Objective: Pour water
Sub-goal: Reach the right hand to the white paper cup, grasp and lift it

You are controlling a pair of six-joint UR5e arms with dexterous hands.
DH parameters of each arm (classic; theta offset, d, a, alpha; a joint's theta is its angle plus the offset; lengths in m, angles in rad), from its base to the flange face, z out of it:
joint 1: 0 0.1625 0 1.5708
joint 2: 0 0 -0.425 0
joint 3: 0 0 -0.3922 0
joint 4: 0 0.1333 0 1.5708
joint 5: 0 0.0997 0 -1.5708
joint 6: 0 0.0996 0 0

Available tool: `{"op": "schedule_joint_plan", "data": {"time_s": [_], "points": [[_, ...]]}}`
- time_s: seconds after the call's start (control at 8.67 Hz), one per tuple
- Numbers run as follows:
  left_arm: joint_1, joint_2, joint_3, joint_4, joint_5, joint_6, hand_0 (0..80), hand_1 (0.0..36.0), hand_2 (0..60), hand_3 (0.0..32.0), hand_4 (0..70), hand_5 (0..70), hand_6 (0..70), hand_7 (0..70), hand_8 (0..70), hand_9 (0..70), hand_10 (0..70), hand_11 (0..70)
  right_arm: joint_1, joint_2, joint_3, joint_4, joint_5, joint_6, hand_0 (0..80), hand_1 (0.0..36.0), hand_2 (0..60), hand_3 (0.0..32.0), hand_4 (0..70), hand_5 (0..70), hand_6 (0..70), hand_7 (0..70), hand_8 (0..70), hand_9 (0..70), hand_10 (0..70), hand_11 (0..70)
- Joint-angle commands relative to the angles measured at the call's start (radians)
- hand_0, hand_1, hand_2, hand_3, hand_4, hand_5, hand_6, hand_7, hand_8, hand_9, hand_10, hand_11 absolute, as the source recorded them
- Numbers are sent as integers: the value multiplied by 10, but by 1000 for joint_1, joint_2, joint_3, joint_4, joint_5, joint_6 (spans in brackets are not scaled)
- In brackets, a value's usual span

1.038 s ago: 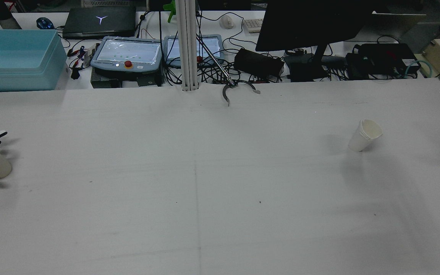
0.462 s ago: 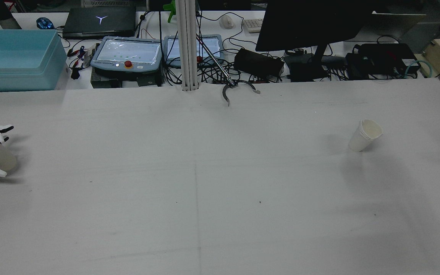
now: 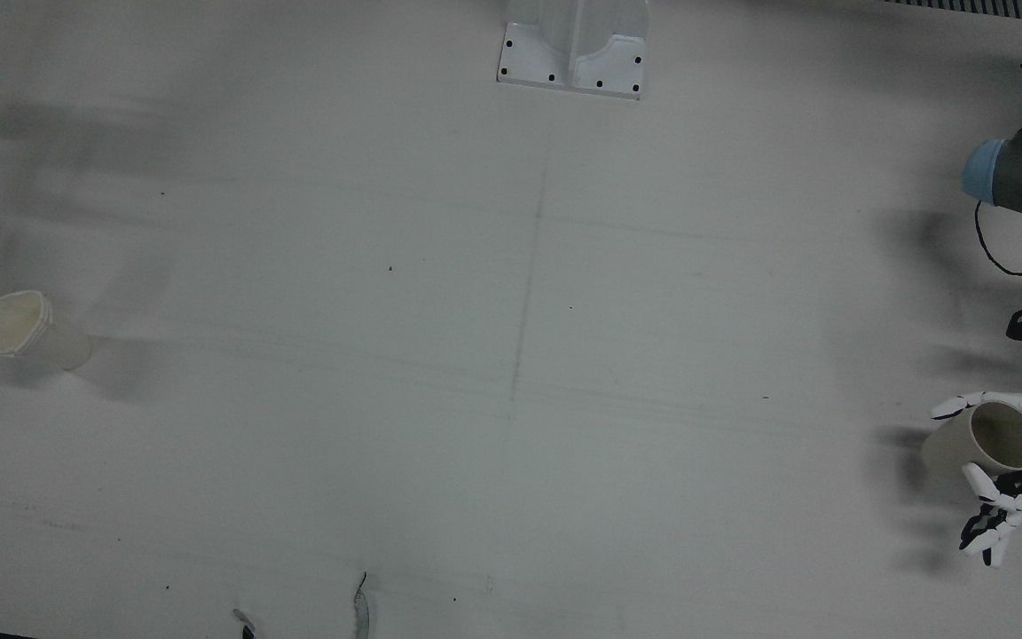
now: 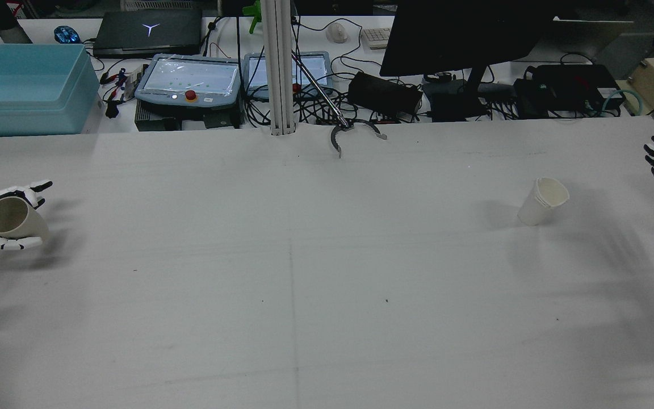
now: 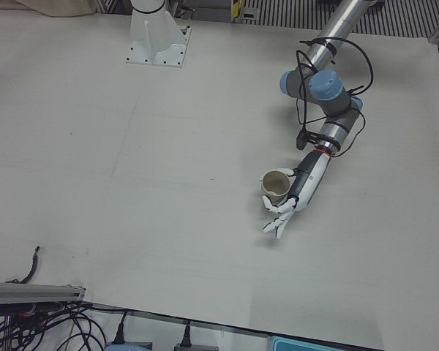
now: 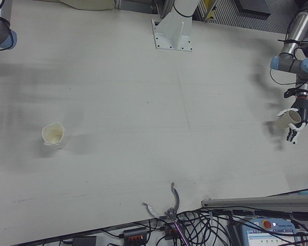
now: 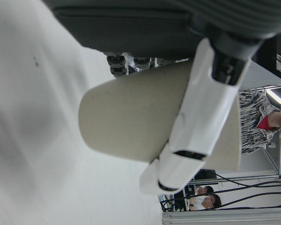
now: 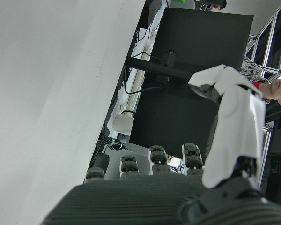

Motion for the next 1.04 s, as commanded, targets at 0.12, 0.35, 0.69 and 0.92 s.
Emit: {"op": "schedule_joint_plan", "data": {"time_s": [0.12,0.35,0.69,0.92], "points": [[8,-16,-17,52,-2,-44,800,360,600,0,345,700,124,131,27,12,45,109,-132,67,-61,63,3,-76,584,339,438,0,79,100,188,213,39,52,0,0],[8,-11,-17,49,-2,-46,800,360,600,0,327,700,122,128,28,11,46,111,-161,67,-57,60,2,-104,567,309,329,0,15,83,141,122,18,10,0,0],[8,-8,-15,45,-6,-47,800,360,600,0,314,700,118,123,29,10,47,114,-195,53,-14,42,3,-161,541,269,208,0,0,67,87,6,7,0,0,0],[8,-7,-11,42,-11,-58,800,360,600,0,315,700,119,125,30,11,48,114,-248,57,55,-51,67,-199,568,326,365,0,0,81,120,76,14,1,0,0]]}}
